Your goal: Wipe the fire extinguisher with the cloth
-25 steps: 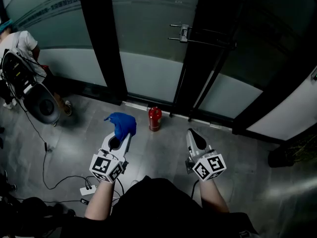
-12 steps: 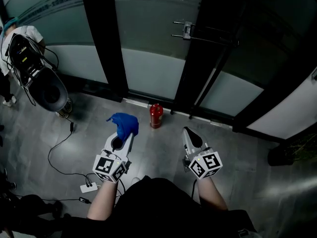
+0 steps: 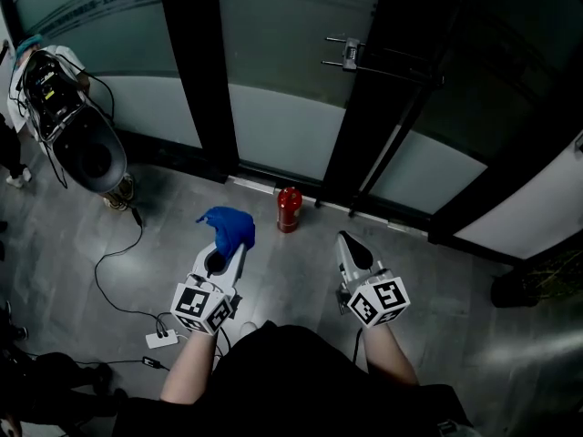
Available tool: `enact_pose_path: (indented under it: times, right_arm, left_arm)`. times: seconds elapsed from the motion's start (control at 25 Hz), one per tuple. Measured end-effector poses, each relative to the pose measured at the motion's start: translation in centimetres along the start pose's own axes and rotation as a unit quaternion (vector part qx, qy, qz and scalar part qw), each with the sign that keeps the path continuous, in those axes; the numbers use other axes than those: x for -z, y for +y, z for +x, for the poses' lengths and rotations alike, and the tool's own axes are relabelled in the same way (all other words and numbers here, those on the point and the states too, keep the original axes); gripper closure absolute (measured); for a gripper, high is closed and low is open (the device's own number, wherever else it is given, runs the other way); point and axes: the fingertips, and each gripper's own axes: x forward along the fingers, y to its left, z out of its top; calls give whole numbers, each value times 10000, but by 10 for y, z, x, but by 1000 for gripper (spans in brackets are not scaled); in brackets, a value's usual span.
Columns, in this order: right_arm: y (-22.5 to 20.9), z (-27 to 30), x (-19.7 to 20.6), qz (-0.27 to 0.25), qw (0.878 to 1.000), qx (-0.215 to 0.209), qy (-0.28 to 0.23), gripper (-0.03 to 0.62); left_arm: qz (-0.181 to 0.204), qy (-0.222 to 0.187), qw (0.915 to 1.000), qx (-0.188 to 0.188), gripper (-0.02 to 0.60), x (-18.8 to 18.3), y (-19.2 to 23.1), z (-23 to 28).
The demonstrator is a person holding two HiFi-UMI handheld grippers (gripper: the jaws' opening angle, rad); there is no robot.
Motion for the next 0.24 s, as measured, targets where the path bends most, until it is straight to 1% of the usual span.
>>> enact_pose_path:
  times: [0.24]
  right_arm:
    - [12,0,2,-27,9999,-97,23,591]
  left_arm:
    - [71,-2,10000,18,515,-3,2,-9]
